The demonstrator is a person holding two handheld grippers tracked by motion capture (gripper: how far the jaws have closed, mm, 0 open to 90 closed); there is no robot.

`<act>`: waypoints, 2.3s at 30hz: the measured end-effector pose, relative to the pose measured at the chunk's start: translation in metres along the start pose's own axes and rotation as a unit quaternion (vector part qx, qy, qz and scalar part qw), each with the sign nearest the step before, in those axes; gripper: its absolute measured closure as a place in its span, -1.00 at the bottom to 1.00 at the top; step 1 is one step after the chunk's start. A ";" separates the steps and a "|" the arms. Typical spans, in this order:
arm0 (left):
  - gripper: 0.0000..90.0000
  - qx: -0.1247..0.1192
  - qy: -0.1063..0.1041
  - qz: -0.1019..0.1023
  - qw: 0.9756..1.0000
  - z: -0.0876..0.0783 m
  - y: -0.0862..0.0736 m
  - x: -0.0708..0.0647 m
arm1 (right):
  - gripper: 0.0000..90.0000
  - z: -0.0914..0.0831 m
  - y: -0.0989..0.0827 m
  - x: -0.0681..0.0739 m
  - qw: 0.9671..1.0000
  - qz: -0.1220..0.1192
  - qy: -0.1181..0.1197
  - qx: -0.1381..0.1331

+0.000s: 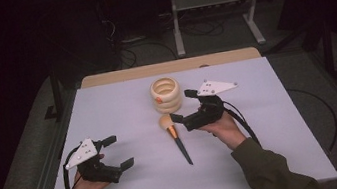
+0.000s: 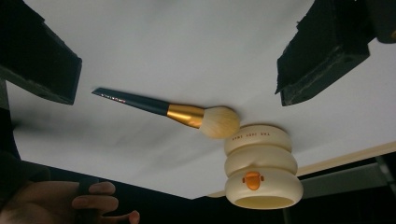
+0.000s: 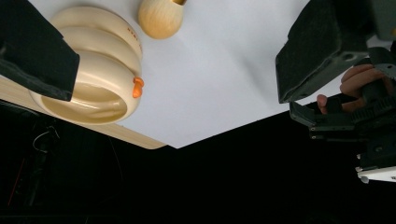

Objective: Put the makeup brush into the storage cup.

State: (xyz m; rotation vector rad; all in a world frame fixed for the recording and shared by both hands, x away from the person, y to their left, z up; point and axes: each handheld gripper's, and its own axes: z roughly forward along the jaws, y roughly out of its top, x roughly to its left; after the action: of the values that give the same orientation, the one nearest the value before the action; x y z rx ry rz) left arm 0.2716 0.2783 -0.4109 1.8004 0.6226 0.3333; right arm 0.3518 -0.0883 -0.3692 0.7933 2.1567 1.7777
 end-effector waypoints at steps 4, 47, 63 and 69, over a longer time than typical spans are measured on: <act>-1.00 0.000 0.000 0.000 1.000 0.000 0.000 0.000 | -1.00 0.005 0.002 0.001 1.000 0.001 0.003 -0.002; -1.00 -0.003 0.002 0.001 1.000 -0.001 0.001 0.001 | -1.00 0.043 0.011 0.004 0.991 -0.009 -0.015 0.130; -1.00 -0.003 0.001 0.001 1.000 -0.001 0.001 0.001 | -1.00 0.051 0.011 0.005 0.979 -0.005 -0.028 0.203; -1.00 -0.002 0.001 0.001 1.000 -0.001 0.001 0.001 | -1.00 0.054 0.010 0.005 0.974 -0.001 -0.030 0.224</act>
State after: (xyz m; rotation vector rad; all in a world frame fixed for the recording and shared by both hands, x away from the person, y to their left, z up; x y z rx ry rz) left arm 0.2715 0.2797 -0.4101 1.7977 0.6207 0.3382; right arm 0.3773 -0.0396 -0.3719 0.9225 2.5496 1.2534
